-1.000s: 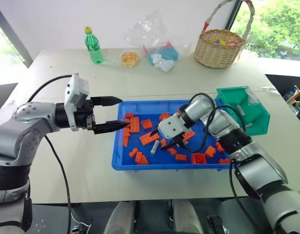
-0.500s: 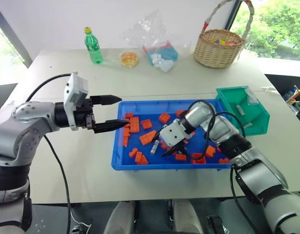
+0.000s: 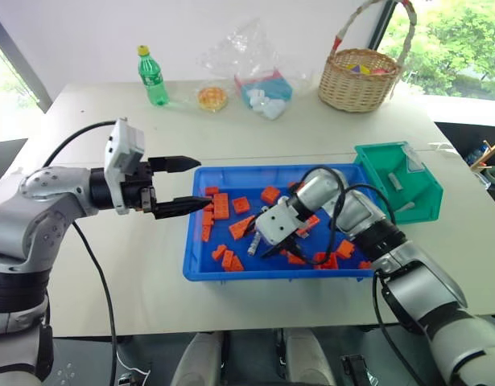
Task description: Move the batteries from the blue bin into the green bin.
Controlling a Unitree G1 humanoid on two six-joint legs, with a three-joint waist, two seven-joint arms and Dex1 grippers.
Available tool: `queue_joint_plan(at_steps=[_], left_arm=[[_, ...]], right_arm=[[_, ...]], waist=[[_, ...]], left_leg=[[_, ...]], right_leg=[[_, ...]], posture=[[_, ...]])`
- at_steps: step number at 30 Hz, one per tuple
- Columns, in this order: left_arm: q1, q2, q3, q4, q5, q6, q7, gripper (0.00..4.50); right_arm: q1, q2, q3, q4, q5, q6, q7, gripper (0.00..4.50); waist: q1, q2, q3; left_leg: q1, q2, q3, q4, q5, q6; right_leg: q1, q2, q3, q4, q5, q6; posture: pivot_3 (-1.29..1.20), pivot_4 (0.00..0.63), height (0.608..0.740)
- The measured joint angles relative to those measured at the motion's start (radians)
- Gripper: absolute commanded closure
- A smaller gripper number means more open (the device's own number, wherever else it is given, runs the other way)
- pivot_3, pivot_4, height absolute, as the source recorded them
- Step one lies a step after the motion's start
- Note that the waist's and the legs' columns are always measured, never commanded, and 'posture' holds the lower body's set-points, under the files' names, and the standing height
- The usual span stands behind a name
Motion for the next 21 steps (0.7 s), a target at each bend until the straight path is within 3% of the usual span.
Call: queue_joint_plan(at_steps=[1,4,7,9,14,21], left_arm=[[0.000,0.000,0.000,0.000,0.000,0.000,0.000,0.00],[0.004,0.000,0.000,-0.001,0.000,-0.001,0.000,0.00],[0.010,0.000,0.000,-0.001,0.000,-0.002,0.001,0.00],[0.010,0.000,0.001,-0.001,0.000,-0.002,0.001,0.00],[0.012,0.001,0.001,-0.002,0.000,-0.002,-0.003,0.00],[0.022,0.016,-0.001,-0.009,-0.007,0.005,-0.043,0.00]], right_arm=[[-0.006,0.003,0.000,0.012,-0.003,-0.005,-0.005,1.48],[-0.015,0.006,0.002,0.035,-0.006,-0.016,-0.011,2.23],[-0.015,0.001,0.007,0.044,-0.005,-0.016,0.007,3.69],[-0.015,-0.002,0.007,0.040,-0.001,-0.009,0.017,4.43],[0.014,-0.012,0.002,-0.022,0.019,0.054,0.029,4.43],[0.093,-0.067,-0.066,-0.290,0.131,0.321,0.033,4.43]], waist=[[0.000,0.000,0.000],[0.000,0.000,0.000],[0.000,0.000,0.000],[0.000,0.000,0.000],[0.001,0.000,0.000],[0.005,0.000,0.000]], left_leg=[[0.000,0.000,0.000,0.000,0.000,0.000],[0.001,0.000,0.000,0.000,0.000,0.000],[0.002,0.000,0.001,0.000,0.000,0.000],[0.002,0.000,0.001,-0.001,0.000,0.000],[0.002,0.001,0.001,-0.001,0.000,0.000],[0.002,0.001,0.001,-0.001,0.000,0.000]], right_leg=[[0.000,0.000,0.000,0.000,0.000,0.000],[0.001,0.000,0.001,0.000,0.000,0.000],[0.001,0.001,0.001,0.000,0.000,0.000],[0.001,0.001,0.001,0.000,0.000,0.000],[0.001,0.001,0.001,0.000,0.000,0.000],[0.001,0.001,0.001,0.000,0.000,0.000]], posture=[[0.00,0.150,0.693],[0.00,0.150,0.693],[0.00,0.150,0.693],[0.00,0.150,0.693],[0.00,0.150,0.693],[0.00,0.150,0.693]])
